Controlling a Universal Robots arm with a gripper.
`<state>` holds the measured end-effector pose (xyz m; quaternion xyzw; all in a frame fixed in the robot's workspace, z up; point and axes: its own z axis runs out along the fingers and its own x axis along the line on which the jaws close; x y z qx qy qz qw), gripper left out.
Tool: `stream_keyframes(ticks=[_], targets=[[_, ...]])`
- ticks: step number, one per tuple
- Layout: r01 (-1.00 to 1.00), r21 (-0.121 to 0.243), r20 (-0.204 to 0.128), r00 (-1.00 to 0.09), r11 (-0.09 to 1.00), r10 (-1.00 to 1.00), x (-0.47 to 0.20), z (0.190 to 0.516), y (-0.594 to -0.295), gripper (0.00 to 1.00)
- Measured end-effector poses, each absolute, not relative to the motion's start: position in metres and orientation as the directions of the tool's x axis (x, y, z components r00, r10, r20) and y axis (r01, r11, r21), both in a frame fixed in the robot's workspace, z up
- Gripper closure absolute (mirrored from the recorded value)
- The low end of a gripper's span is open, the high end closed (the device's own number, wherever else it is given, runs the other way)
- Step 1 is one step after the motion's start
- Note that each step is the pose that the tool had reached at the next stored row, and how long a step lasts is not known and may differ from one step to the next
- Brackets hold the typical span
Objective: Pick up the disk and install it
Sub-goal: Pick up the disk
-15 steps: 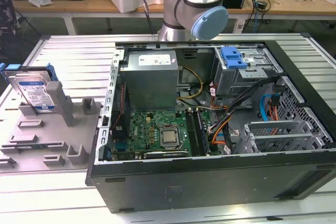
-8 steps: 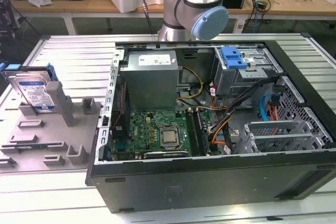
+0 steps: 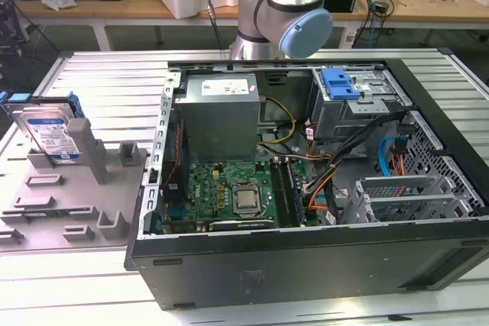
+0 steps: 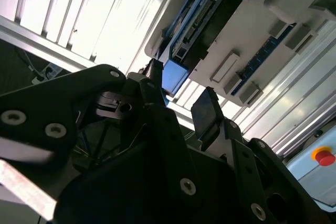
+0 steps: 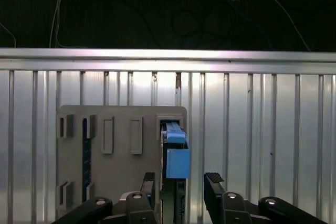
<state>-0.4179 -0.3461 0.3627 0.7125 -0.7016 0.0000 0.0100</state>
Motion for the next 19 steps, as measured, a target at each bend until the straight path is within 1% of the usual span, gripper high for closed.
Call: stream_keyframes(ticks=[19], targets=[[-1.0, 0.014, 0.015, 0.016, -0.016, -1.0, -0.418, 0.35, -0.346, 0.5]])
